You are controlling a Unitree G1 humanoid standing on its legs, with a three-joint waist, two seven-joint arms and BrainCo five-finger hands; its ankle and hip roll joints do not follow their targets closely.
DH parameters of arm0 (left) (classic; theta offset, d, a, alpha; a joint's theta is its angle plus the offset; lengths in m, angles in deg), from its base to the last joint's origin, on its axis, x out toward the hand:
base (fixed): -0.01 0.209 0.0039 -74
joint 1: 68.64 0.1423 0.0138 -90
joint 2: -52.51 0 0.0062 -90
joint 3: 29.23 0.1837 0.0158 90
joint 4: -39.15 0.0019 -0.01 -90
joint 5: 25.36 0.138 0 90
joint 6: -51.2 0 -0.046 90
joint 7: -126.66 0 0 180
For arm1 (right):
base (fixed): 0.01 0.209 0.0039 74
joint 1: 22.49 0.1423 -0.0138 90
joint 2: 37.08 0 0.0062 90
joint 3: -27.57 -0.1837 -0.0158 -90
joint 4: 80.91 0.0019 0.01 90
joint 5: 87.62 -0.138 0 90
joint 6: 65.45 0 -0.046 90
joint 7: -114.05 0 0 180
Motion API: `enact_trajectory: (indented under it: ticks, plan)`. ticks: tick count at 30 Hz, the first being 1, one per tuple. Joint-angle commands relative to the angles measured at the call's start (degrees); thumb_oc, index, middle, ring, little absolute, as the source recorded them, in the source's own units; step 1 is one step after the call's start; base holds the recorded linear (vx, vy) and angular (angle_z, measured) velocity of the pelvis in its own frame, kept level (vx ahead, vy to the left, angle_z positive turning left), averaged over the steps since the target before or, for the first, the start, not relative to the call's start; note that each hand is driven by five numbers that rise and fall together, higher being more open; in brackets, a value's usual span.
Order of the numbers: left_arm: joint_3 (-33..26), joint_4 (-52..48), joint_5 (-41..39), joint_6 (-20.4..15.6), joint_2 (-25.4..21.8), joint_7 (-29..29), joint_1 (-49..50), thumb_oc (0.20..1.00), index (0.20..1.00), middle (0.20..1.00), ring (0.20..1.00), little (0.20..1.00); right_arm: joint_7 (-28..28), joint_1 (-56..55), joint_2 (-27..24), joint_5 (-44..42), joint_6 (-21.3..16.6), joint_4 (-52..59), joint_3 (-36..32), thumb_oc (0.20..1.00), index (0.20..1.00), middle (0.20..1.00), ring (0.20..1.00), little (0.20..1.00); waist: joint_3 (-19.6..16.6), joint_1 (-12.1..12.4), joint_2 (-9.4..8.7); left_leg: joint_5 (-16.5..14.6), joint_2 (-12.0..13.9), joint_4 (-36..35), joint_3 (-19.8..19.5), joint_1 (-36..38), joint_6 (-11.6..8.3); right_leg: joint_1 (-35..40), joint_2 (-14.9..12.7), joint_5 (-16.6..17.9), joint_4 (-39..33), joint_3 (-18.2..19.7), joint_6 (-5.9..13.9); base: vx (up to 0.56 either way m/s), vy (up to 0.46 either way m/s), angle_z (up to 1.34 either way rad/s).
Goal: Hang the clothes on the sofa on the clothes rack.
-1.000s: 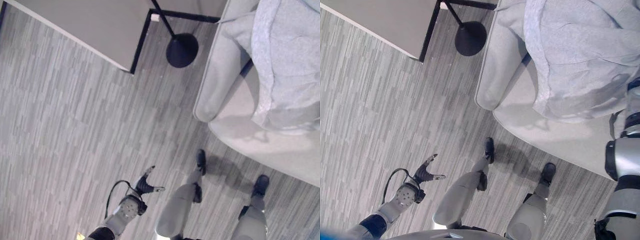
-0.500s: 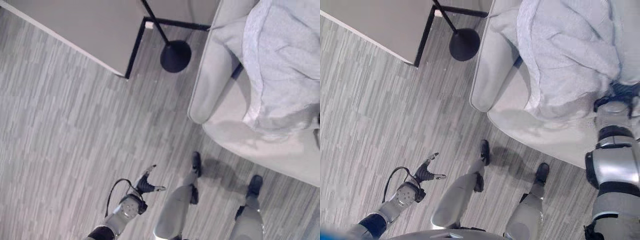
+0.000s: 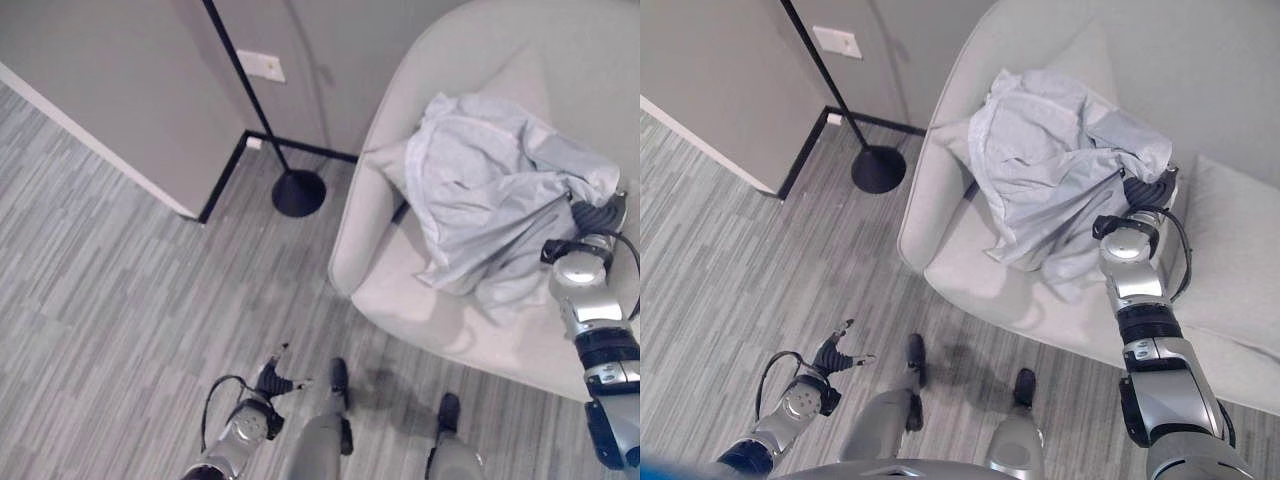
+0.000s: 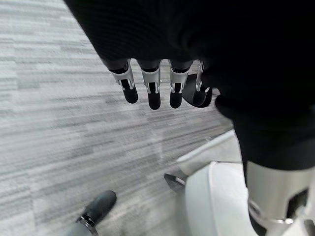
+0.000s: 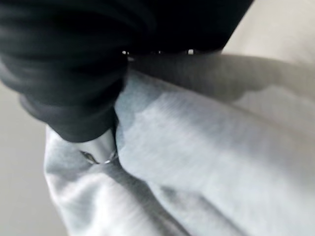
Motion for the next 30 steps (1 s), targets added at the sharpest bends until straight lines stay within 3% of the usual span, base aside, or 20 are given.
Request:
enact_trajectory:
  ticks: [1, 8, 14, 19, 26, 30]
  plan:
    - [-0.99, -0.85, 2.73, 0.8, -1.23, 1.31, 1.73, 1.0, 1.0, 1.0, 1.0, 1.0, 1.06, 0.53, -2.31, 1.85, -3.98, 5.54, -1.94, 0.2, 0.2, 0.2, 0.2, 0.2, -4.81, 2.31, -0.86, -3.2, 5.32, 0.16, -1.35, -0.85, -5.25, 0.95, -1.74, -2.75, 2.63, -3.28, -1.48, 0.07, -0.041, 0.05]
    - [-7.21, -5.33, 0.78, 3.21, -0.22, 0.72, 4.73, 1.0, 1.0, 1.0, 1.0, 1.0, -0.59, -1.41, 0.93, -1.43, -3.85, 12.66, -2.07, 0.2, 0.2, 0.2, 0.2, 0.2, -10.13, 3.27, -3.14, -4.08, 6.16, 0.16, -0.99, 3.46, -5.33, 5.44, -0.65, -3.42, 2.26, -4.5, -1.68, 0.04, -0.011, 0.05]
    - [-11.92, -12.82, 6.99, 4.28, 0.46, -6.59, 3.71, 1.0, 1.0, 1.0, 1.0, 1.0, -0.25, 1.11, 2.45, -1.19, -3.69, 21.6, 0.74, 0.2, 0.2, 0.2, 0.2, 0.2, -13.3, 4.04, -5.16, -4.7, 6.9, 0.16, -0.61, 6.14, -5.5, 7.36, 0.03, -4.24, 2.54, -4.47, -2.06, 0.0, -0.001, 0.01]
    - [-14.26, -16.12, 7.59, 2.93, 1.38, -13.6, -0.17, 1.0, 1.0, 1.0, 1.0, 1.0, 0.19, 5.96, 2.44, -1.55, -4.45, 27.79, 4.88, 0.2, 0.2, 0.2, 0.2, 0.2, -15.44, 3.4, -6.39, -4.89, 7.66, 0.16, 0.01, 7.8, -5.84, 8.27, 0.59, -4.84, 2.99, -4.24, -2.36, -0.01, -0.001, -0.07]
    - [-13.16, -16.86, 8.18, 1.41, 1.23, -21.17, -6.52, 1.0, 1.0, 1.0, 1.0, 1.0, 1.55, 16.53, -0.48, -5.36, -6.63, 27.1, 10.87, 0.2, 0.2, 0.2, 0.2, 0.2, -17.71, 1.86, -7.35, -5.04, 8.7, 0.16, 1.23, 9.51, -6.35, 8.81, 1.08, -5.07, 3.27, -3.5, -2.56, -0.01, 0.003, -0.07]
    - [-10.17, -16.37, 5.14, 0.42, 2.36, -21.73, -9.61, 1.0, 1.0, 1.0, 1.0, 1.0, 2.53, 24.16, -2.09, -5.85, -6.76, 24.98, 14.37, 0.2, 0.2, 0.2, 0.2, 0.2, -18.75, 1.06, -7.73, -4.95, 9.05, 0.16, 1.74, 9.87, -6.43, 8.8, 1.37, -5.02, 3.39, -3.22, -2.55, -0.02, 0.009, -0.09]
